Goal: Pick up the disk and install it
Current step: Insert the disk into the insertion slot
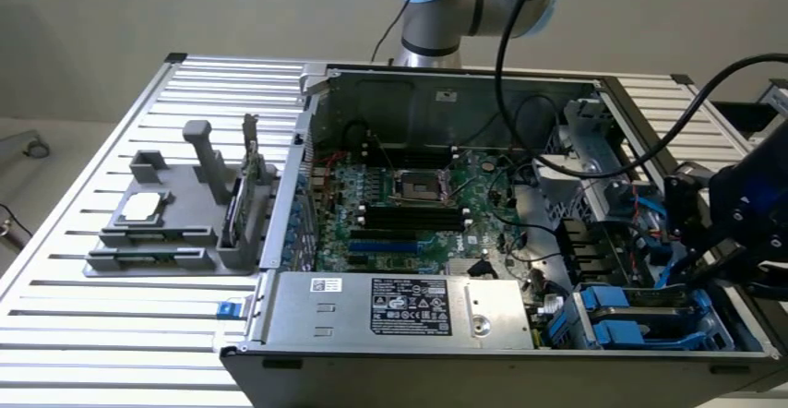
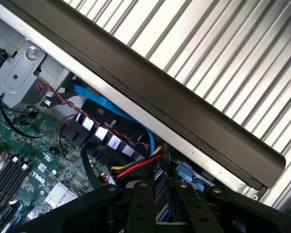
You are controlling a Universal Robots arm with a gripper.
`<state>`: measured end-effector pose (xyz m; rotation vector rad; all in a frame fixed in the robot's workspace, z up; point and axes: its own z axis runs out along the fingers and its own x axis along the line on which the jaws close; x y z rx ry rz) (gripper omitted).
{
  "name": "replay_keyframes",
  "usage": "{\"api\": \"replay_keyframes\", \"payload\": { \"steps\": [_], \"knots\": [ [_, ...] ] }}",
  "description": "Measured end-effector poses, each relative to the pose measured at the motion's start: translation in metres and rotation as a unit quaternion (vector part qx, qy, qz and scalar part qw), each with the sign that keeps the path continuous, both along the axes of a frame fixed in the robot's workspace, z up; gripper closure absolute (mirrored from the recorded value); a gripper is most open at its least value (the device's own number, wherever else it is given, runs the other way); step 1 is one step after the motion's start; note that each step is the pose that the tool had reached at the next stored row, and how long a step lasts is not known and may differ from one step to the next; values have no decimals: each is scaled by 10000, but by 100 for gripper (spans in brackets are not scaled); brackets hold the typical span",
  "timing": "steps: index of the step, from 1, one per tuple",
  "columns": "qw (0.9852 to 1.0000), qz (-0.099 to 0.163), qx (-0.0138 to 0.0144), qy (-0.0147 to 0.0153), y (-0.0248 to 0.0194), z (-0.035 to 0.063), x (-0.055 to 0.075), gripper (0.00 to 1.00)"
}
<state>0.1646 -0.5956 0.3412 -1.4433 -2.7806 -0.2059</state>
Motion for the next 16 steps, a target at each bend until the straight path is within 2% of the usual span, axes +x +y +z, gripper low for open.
{"api": "replay_keyframes", "payload": {
  "steps": [9,16],
  "knots": [
    [10000,-2,-29,9,7,-19,50,77],
    [10000,-4,-31,11,6,-21,57,77]
  ]
}}
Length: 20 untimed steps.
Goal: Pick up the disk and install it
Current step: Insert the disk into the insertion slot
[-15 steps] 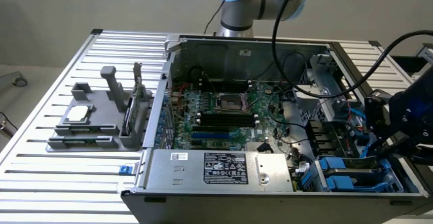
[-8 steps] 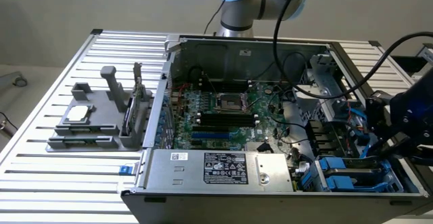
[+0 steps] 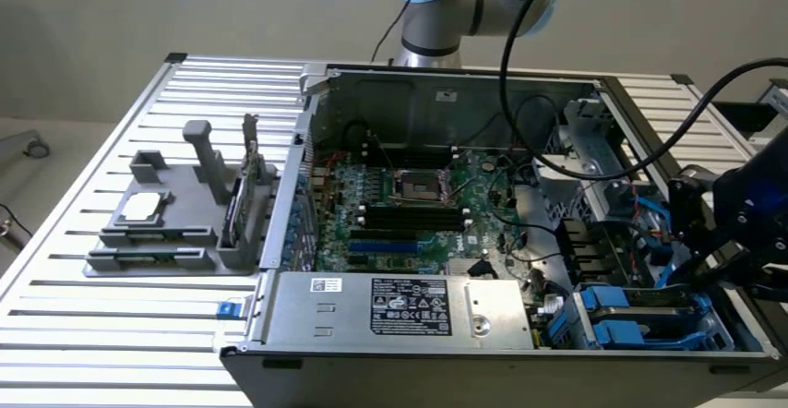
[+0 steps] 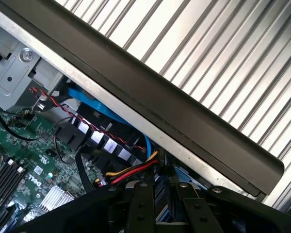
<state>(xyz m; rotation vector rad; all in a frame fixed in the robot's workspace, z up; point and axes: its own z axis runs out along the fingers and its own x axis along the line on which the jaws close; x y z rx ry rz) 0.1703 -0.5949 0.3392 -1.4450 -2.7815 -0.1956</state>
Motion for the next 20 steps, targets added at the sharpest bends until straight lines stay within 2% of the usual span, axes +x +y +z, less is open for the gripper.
{"api": "replay_keyframes", "payload": {
  "steps": [2,4,7,10,14,20],
  "knots": [
    [10000,0,0,2,0,-1,0,77],
    [10000,1,-9,17,1,-3,3,77],
    [10000,0,-71,36,0,8,10,77],
    [9999,-1,-139,38,0,8,11,77],
    [9999,3,-148,43,7,8,12,77],
    [9999,62,-148,44,29,-3,12,77]
  ]
}}
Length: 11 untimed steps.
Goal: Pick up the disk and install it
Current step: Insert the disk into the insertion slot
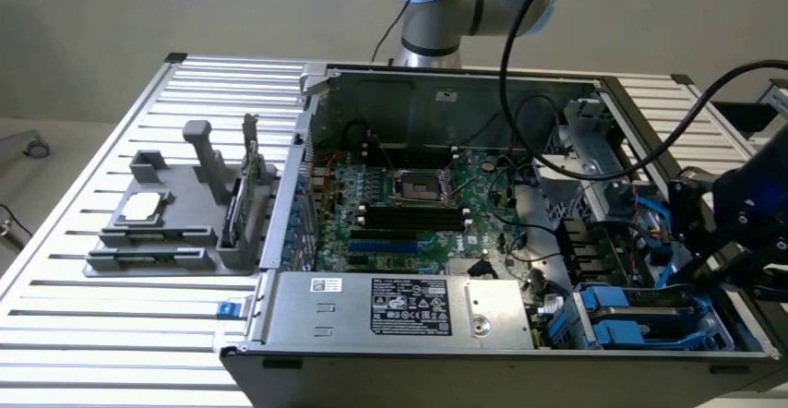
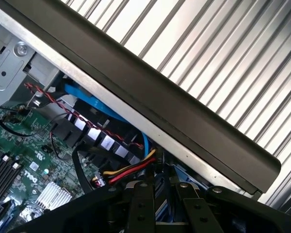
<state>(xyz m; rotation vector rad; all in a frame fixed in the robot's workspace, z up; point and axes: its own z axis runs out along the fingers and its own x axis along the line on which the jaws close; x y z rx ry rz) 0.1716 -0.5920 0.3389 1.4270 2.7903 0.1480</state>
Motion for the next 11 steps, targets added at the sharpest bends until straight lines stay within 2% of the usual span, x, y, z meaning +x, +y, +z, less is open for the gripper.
{"api": "replay_keyframes", "payload": {
  "steps": [4,9,11],
  "knots": [
    [10000,49,0,0,31,-7,0,77],
    [10000,74,1,1,98,-9,0,77],
    [10000,86,1,10,114,-9,1,77]
  ]
}}
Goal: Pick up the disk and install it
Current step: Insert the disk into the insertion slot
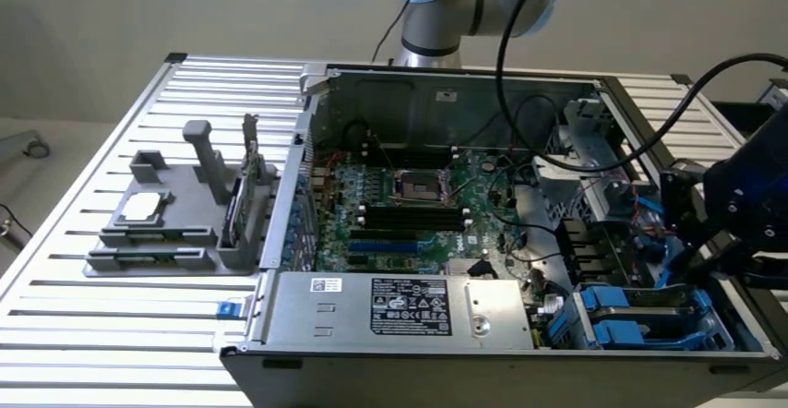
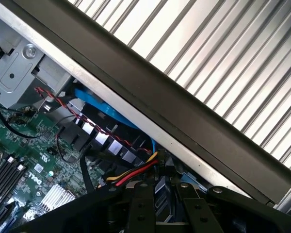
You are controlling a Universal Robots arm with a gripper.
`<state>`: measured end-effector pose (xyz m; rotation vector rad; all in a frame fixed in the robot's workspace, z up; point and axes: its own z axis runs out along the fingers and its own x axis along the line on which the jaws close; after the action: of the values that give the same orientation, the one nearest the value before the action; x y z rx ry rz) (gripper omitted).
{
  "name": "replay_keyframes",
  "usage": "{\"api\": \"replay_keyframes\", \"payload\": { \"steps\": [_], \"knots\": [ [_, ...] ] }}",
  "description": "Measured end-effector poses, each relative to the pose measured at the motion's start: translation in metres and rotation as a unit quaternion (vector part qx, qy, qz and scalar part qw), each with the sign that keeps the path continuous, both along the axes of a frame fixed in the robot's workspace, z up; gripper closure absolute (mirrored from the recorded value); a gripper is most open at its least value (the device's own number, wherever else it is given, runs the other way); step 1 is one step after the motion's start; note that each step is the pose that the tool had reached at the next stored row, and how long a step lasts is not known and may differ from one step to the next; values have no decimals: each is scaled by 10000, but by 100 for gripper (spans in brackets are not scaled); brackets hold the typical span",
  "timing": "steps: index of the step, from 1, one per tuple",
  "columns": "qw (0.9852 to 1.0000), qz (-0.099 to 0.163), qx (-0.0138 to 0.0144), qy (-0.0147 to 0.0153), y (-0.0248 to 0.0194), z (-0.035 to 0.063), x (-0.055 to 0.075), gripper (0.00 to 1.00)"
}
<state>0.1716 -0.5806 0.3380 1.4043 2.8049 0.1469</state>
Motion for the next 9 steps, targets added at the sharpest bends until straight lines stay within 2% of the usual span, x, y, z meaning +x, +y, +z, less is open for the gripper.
{"api": "replay_keyframes", "payload": {
  "steps": [3,6,9],
  "knots": [
    [10000,17,-1,25,11,1,0,77],
    [10000,48,-1,80,14,7,0,77],
    [9999,78,-2,94,14,10,7,77]
  ]
}}
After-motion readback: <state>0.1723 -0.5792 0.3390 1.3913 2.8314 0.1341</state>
